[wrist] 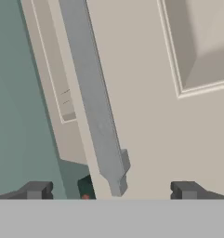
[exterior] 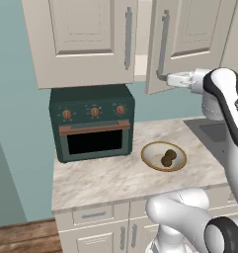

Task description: Open the cabinet. Pick the kiwi and kiwi from the cabinet and place them into the bowl. Then close the cabinet.

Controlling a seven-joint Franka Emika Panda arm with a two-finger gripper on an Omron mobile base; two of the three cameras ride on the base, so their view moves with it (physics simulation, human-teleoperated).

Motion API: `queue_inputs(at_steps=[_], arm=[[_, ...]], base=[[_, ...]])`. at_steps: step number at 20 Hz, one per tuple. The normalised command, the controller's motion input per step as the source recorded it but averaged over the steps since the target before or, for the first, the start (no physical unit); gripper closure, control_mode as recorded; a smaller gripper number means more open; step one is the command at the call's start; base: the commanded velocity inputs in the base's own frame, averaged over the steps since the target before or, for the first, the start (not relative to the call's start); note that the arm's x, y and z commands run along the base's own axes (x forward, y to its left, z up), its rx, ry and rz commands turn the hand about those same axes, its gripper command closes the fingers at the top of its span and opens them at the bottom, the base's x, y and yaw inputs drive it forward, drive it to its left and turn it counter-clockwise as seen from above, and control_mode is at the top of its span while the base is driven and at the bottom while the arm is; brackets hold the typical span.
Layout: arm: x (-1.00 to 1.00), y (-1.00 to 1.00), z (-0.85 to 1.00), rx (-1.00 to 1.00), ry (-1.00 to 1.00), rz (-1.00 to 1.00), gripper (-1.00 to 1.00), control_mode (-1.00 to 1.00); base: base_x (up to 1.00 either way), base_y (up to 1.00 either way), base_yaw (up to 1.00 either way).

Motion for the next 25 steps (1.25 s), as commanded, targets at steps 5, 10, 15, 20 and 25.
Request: queue_inputs(at_steps=[5, 10, 15, 20, 25], arm=[[1.0, 0.91, -0.05, 0.08, 0.0, -0.11, -1.0, -1.0], [1.0, 1.0, -0.06, 0.04, 0.0, -0.11, -1.0, -1.0], [1.0, 0.91, -0.13, 0.06, 0.03, -0.09, -1.0, -1.0], [1.0, 0.57, -0.33, 0.11, 0.13, -0.02, -1.0, -1.0], [1.0, 0.04, -0.33, 0.0, 0.24, 0.0, -1.0, -1.0]], base=[[0.0, 0.0, 0.0], [0.0, 0.0, 0.0], [0.0, 0.0, 0.0], [0.0, 0.0, 0.0], [0.0, 0.0, 0.0]])
